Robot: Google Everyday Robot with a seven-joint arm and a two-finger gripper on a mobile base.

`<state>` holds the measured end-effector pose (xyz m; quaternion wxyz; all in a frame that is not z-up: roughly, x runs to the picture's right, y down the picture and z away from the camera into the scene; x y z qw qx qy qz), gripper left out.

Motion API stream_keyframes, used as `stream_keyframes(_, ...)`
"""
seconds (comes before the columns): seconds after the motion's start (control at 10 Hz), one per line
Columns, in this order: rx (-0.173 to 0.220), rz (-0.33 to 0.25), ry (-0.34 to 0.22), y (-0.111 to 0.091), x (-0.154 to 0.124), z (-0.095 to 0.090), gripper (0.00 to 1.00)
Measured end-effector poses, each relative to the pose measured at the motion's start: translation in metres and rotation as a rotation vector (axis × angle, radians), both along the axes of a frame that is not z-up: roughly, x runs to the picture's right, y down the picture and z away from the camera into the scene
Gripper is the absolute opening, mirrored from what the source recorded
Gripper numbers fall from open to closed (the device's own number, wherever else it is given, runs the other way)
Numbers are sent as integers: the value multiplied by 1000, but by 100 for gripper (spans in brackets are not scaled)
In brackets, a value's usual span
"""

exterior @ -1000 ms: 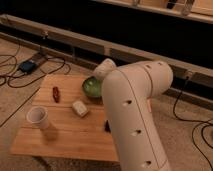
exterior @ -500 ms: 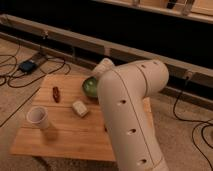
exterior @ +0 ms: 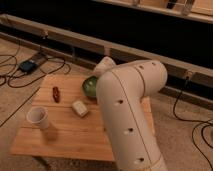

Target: Stand the bottle upright

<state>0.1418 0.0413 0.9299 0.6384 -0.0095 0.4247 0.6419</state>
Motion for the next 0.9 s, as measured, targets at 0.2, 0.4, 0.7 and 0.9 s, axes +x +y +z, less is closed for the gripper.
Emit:
stream_keyframes(0.2, 21, 12, 6, -6, 6, 5, 65)
stream_keyframes(0.4, 35, 38, 17, -11, 13, 8, 65)
stream_keyframes(0.7, 49, 113, 27, -17, 24, 14, 65)
stream_keyframes(0.9, 70, 186, 12, -24, 28, 17, 65)
